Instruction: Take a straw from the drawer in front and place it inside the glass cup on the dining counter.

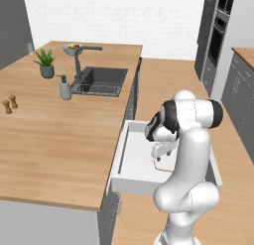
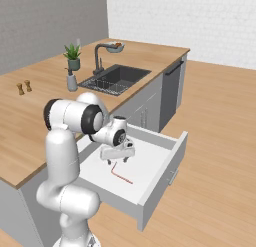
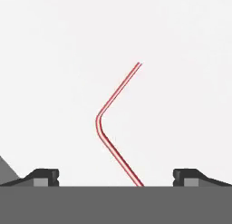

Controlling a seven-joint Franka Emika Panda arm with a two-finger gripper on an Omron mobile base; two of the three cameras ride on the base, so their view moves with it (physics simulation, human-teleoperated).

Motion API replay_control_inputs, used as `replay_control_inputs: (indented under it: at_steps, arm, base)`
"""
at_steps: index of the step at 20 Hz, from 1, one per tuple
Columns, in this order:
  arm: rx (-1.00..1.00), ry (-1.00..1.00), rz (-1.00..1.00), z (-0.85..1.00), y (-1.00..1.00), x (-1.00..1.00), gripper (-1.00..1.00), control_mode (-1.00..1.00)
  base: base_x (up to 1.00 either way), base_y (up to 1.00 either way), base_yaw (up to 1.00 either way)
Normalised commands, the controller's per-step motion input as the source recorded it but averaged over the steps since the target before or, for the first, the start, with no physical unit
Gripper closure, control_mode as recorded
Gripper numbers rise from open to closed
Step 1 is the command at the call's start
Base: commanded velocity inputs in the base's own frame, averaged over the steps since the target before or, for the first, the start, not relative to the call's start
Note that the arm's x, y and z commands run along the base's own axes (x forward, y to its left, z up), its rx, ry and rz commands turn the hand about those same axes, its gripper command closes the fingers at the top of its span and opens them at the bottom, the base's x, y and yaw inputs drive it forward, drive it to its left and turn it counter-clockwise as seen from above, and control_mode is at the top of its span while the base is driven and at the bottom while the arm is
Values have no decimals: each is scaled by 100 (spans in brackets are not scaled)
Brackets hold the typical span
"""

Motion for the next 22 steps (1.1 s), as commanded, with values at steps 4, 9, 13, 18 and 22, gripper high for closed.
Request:
replay_control_inputs:
  at_steps: [4, 9, 13, 18, 22]
  arm:
    - [13, 0, 36, -15, 24, -2, -100, -100]
    - [5, 0, 28, -26, 14, 0, -100, -100]
    - [0, 1, 15, -34, 8, 5, -100, -100]
    - [0, 1, 4, -39, 11, 10, -100, -100]
    - [0, 0, 0, -19, 5, 8, -100, -100]
  base:
    - [0, 0, 0]
    - [0, 0, 0]
    - [0, 0, 0]
    - [0, 0, 0]
    - [0, 0, 0]
